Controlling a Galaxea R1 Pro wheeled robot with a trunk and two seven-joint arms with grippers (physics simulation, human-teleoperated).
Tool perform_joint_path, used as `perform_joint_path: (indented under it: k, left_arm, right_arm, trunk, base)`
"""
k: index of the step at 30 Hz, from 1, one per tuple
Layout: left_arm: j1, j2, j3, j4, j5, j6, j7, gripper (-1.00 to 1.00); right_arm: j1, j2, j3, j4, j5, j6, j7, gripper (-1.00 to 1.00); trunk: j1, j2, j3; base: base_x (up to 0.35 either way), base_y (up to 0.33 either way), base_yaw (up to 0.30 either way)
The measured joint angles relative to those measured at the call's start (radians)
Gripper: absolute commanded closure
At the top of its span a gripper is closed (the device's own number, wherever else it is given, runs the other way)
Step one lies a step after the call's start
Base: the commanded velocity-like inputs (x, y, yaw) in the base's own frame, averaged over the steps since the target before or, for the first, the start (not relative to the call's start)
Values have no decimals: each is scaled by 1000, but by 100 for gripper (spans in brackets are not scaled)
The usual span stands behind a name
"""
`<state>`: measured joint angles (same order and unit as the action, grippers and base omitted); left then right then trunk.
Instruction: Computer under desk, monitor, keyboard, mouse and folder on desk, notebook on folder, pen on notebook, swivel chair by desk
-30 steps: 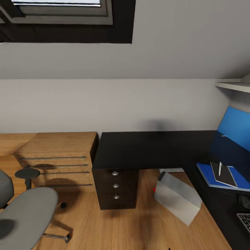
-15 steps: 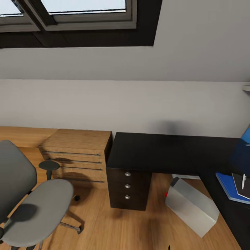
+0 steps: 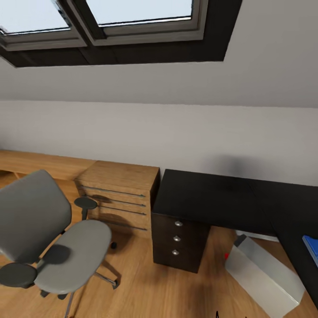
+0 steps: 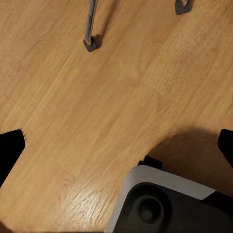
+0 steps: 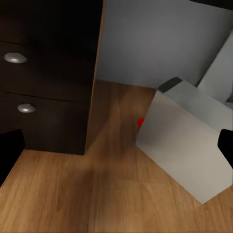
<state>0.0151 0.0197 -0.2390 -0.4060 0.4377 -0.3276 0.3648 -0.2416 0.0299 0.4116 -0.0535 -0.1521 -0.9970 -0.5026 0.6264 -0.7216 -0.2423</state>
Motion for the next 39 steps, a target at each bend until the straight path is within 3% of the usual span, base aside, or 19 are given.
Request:
perform_joint_path:
  k: [30, 34, 39]
  left_arm:
    - [0, -32, -2, 29, 5, 7, 2, -100]
    - [0, -32, 7, 32, 7, -53, 2, -100]
    - [0, -32, 7, 32, 10, -195, 7, -100]
  right_arm:
    - [0, -4, 4, 38, 4, -21, 1, -100]
    - [1, -4, 4, 39, 7, -25, 1, -100]
    - [2, -4, 5, 39, 25, -34, 0, -100]
  trunk:
    - [-115, 210, 94]
    - [-131, 239, 107]
    - [-150, 274, 123]
  base:
    - [-50, 0, 280]
    - [0, 0, 283]
    - [0, 0, 283]
